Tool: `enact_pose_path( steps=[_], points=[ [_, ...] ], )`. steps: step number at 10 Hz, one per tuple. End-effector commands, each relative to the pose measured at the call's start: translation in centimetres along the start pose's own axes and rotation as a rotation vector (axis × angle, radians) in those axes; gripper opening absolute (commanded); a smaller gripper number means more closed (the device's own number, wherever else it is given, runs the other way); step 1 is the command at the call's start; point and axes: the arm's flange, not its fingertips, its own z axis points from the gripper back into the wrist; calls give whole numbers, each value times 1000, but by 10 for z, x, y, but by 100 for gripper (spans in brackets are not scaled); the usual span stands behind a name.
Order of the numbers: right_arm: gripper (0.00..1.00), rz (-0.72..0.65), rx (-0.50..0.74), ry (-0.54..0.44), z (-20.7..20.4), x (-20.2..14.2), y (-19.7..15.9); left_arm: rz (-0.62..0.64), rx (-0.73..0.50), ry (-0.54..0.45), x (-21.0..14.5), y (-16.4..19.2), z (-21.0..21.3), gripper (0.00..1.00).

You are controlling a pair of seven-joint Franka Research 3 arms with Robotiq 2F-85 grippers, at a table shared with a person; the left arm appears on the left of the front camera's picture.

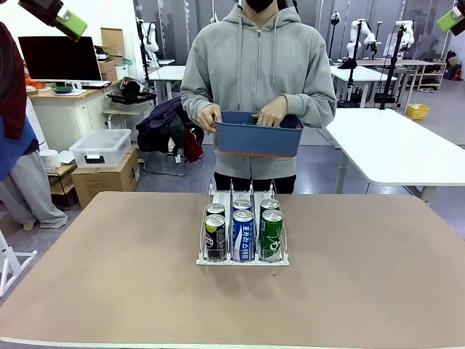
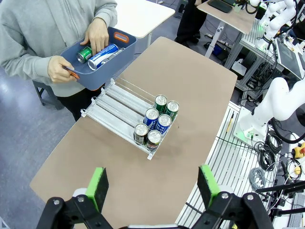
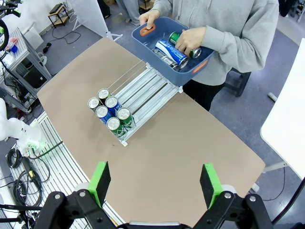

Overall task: Fill the beverage cans into the dispenser.
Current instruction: Pick up the Sprite handed by the human.

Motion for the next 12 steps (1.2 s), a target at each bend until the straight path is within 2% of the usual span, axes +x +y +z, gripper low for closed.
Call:
enact_pose_path(
  steps=[1, 12],
  points=[
    [100, -8, 1, -9, 0, -1, 0, -5, 1, 8, -1, -1, 1, 100],
    [100, -8, 1, -9, 0, -1, 0, -5, 1, 8, -1, -1, 1, 100]
  ],
)
